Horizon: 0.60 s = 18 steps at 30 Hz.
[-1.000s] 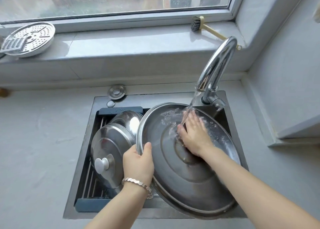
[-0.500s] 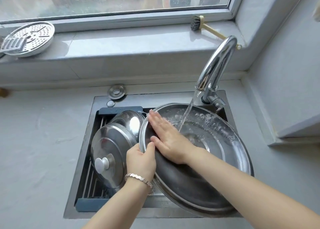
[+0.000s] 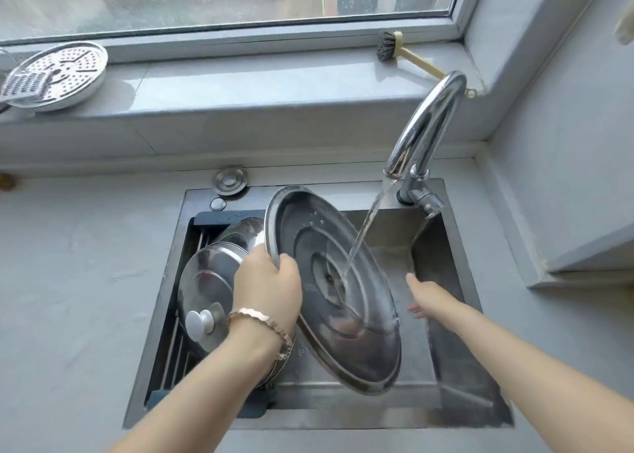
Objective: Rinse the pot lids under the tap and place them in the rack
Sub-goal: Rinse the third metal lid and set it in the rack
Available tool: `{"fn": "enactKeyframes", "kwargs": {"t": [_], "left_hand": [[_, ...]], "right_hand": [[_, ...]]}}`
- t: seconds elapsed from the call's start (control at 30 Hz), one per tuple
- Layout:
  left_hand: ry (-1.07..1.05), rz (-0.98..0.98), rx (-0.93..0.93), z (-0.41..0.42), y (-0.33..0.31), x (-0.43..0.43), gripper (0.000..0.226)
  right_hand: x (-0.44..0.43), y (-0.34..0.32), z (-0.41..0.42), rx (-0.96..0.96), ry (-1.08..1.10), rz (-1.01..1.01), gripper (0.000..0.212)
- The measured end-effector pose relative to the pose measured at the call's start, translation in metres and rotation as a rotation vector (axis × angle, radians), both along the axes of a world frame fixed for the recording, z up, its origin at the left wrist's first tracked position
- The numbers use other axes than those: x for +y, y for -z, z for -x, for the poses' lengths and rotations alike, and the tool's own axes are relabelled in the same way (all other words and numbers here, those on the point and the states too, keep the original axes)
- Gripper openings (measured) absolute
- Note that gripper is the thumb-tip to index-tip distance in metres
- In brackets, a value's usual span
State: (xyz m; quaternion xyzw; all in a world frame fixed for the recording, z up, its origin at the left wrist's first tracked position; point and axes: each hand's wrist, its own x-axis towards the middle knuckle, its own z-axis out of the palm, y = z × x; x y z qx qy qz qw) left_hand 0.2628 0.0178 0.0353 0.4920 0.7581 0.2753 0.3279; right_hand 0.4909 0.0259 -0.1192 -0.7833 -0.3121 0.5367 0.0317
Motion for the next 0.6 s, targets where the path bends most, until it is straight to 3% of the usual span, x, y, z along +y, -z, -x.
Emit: {"fn": "enactKeyframes", "kwargs": {"t": [0.07, 0.1, 0.27, 0.43, 0.6], "left_hand": [[0.052, 0.091, 0.025, -0.004, 0.0, 0.009, 0.024], [0.045, 0.153, -0.006, -0.005, 0.002, 0.012, 0.022], [-0.27, 0.432, -0.475, -0.005, 0.027, 0.007, 0.015], [-0.338, 0.564, -0.589, -0.009, 0.073, -0.012, 0.004], [-0.367, 0.594, -0.729, -0.011, 0.078, -0.018, 0.005]], "right_hand": [[-0.014, -0.008, 0.006, 0.242, 0.15, 0.059, 0.036], [-0.019, -0.01, 0.005, 0.255, 0.117, 0.053, 0.032], [-0.019, -0.027, -0.032, -0.183, -0.143, -0.145, 0.038], [0.002, -0.077, -0.068, -0.489, -0.225, -0.272, 0.033], [0.011, -0.104, -0.073, -0.556, -0.179, -0.355, 0.028]]}}
